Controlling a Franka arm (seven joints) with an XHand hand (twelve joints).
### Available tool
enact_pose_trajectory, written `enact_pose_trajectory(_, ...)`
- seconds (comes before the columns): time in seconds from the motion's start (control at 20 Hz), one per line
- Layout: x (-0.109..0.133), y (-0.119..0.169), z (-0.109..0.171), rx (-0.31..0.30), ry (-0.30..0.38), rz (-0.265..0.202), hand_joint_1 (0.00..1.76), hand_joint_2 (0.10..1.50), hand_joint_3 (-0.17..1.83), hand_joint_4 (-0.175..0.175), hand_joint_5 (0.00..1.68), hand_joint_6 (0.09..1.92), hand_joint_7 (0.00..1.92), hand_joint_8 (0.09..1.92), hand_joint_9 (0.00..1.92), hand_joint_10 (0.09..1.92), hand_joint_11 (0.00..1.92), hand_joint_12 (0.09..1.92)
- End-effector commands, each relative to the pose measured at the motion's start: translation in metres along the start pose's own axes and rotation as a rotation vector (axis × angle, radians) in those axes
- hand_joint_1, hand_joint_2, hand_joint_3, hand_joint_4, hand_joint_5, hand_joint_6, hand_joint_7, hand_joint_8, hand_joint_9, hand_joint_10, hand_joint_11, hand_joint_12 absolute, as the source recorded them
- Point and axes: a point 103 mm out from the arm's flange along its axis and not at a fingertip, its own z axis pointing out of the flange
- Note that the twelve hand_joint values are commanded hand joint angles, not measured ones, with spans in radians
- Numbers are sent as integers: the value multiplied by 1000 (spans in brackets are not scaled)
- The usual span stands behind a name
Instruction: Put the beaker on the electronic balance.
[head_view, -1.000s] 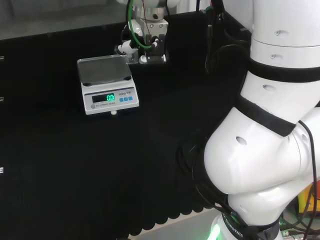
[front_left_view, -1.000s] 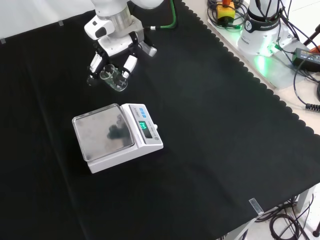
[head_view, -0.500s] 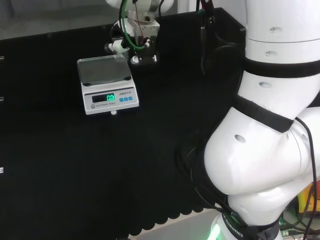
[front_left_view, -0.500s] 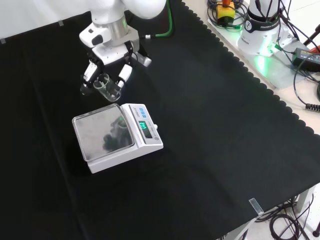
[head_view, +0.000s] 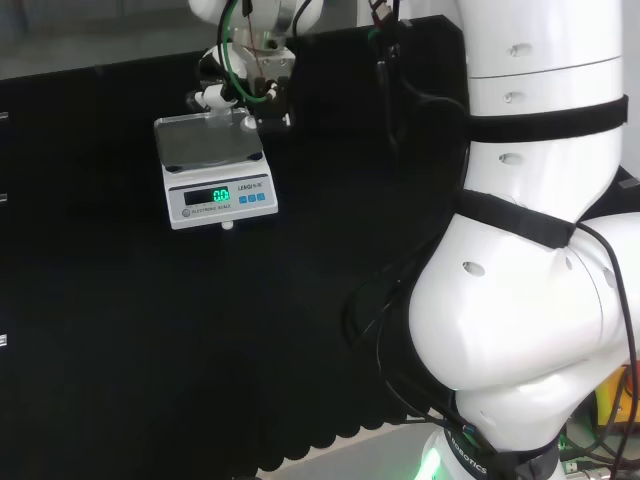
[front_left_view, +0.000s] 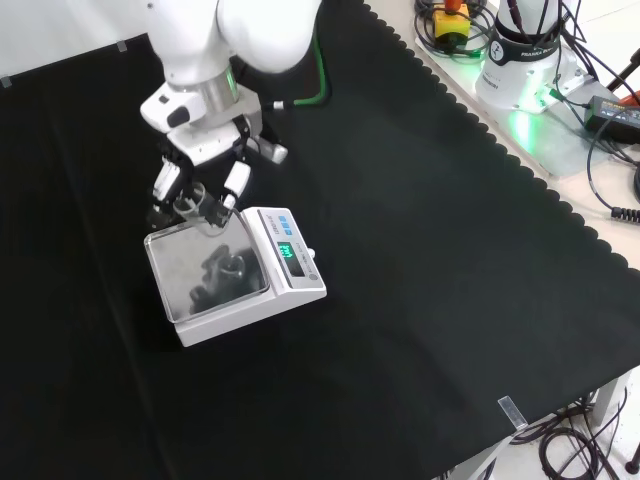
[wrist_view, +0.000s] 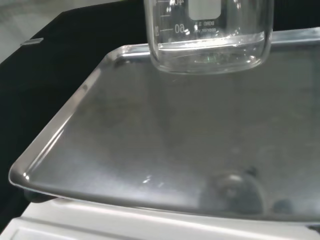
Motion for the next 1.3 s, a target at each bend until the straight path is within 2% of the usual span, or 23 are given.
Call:
enact_pose_trajectory(0.05,15,16,27,-16,15,-64,1176,1089,-175,-175,579,87,969,760,1530,228,1576,663)
enact_pose_trajectory(0.45,14,22,48,-42,-5,-94,1174,1087,-175,-175,583,90,953,763,1509,227,1545,653)
enact_pose_trajectory(0.95,15,24,62,0,-39,-106,1168,1080,-175,-175,582,100,900,794,1435,276,1440,732)
enact_pose_trajectory(1.2,14,16,58,5,-69,-104,1143,1071,-175,-175,564,99,821,814,1281,424,1252,883)
enact_pose_trajectory(1.3,15,12,52,-4,-86,-105,1087,1038,-175,-175,535,87,685,826,1044,572,1028,1046)
